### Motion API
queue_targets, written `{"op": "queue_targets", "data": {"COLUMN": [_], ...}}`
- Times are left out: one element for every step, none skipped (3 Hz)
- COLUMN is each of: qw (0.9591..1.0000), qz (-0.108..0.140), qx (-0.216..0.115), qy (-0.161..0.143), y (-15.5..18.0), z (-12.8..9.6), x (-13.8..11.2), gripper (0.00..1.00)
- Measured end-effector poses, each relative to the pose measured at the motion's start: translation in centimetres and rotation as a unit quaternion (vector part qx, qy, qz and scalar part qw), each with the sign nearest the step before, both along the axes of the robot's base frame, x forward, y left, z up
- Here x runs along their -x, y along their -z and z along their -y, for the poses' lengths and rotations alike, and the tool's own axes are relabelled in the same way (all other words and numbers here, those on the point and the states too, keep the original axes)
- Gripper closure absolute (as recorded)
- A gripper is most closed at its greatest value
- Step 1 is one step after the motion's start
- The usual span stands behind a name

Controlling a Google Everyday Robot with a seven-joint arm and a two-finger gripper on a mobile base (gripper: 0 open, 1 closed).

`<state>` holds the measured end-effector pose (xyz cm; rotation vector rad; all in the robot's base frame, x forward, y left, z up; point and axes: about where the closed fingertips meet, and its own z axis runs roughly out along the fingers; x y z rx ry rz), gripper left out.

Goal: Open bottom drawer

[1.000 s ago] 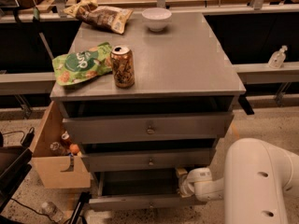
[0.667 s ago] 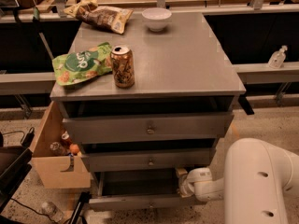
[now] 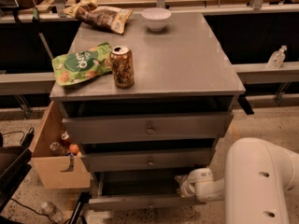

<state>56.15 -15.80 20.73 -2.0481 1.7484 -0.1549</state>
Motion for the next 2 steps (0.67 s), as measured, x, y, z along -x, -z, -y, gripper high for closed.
{"op": "queue_targets", "data": {"qw": [1.0000, 1.0000], "qz": [0.000, 0.003], "qx": [0.000, -0.001], "qy": [0.000, 0.003], "y": [-0.2, 0.1], "z": [0.0, -0.1], "x": [0.0, -1.0], "gripper": [0.72, 0.96]}}
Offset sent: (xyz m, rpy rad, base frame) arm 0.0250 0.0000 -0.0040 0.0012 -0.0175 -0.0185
